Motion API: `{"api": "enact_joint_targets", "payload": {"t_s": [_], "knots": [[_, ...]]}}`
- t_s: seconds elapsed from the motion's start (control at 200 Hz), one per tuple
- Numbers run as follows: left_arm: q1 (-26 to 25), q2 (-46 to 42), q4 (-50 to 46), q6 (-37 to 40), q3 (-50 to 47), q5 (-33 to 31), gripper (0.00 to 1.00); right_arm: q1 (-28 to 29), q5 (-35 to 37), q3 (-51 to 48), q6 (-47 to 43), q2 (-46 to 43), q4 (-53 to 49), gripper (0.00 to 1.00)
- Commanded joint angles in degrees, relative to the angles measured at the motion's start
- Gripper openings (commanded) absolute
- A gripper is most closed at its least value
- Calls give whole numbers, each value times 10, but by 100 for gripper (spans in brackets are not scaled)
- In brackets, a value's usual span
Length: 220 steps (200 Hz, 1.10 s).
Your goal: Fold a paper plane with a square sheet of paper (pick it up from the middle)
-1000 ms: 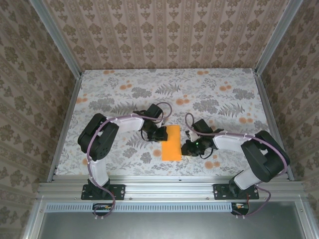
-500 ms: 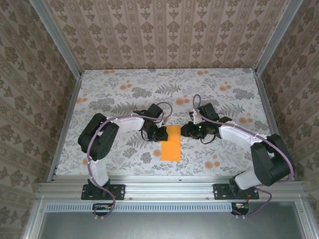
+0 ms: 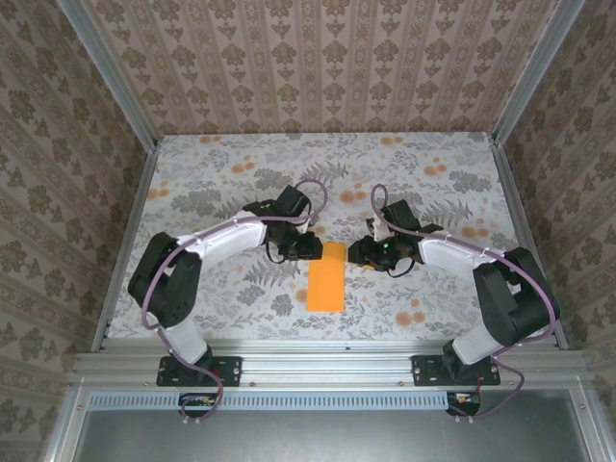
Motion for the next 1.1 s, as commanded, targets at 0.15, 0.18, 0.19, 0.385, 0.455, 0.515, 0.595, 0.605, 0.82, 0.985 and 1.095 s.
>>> {"api": "enact_joint_targets", "payload": {"t_s": [0.15, 0.18, 0.19, 0.385, 0.455, 0.515, 0.595, 0.605, 0.82, 0.985, 1.095], "knots": [[3, -33, -7, 11, -57, 10, 32, -6, 14, -37, 24, -45, 19, 51], [3, -30, -1, 8, -65, 13, 32, -6, 10, -43, 30, -47, 31, 52], [3, -29, 2, 7, -68, 14, 32, -6, 9, -45, 32, -47, 35, 52], [1, -15, 57, -14, -104, 14, 32, -5, -15, -60, 46, -30, 72, 54], [-5, -5, 85, -26, -109, 22, 32, -4, -21, -54, 46, -18, 75, 54], [-12, 9, 98, -30, -104, 26, 32, 0, -21, -47, 48, -11, 76, 54], [-19, 27, 109, -31, -97, 27, 31, 5, -19, -39, 50, 0, 74, 54], [-19, 29, 110, -31, -96, 27, 30, 6, -19, -38, 51, 1, 75, 54], [-23, 62, 116, -25, -93, 23, 25, 21, -8, -34, 82, 21, 90, 52], [-24, 71, 95, -7, -97, 2, 21, 37, 1, -31, 91, 37, 89, 52], [-24, 77, 94, -3, -107, -5, 20, 46, 5, -27, 99, 49, 92, 51]]}}
